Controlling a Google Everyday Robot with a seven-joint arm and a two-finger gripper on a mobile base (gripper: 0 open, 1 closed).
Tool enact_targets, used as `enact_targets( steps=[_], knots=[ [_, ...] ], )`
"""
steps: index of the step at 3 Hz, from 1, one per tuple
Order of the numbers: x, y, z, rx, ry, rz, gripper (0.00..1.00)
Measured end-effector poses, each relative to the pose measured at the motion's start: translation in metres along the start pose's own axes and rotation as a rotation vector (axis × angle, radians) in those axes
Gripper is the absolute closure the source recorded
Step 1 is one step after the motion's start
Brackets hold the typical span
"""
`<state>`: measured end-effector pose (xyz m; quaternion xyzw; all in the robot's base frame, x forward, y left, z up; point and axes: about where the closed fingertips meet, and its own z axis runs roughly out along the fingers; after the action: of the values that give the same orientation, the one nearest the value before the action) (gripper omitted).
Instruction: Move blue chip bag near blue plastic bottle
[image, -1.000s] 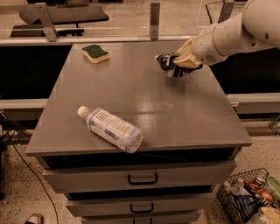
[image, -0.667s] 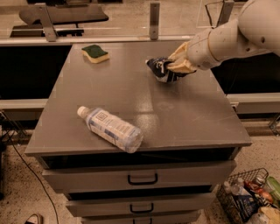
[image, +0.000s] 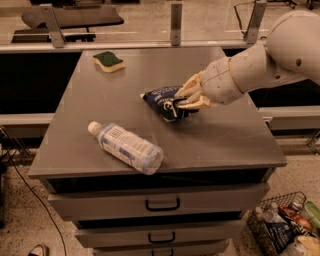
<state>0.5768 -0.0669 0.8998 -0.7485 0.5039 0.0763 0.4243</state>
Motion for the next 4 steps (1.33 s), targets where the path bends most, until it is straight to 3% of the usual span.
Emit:
enact_targets(
  steps=[1,2,4],
  knots=[
    [-0.026,0.034,0.010,-0.093,-0.075,-0.085,1.00],
    [-0.038,0.047,0.014,-0.133,-0.111,-0.124,1.00],
    [-0.052,0.061,0.019,-0.182,-0.132,-0.171,0.58]
  ],
)
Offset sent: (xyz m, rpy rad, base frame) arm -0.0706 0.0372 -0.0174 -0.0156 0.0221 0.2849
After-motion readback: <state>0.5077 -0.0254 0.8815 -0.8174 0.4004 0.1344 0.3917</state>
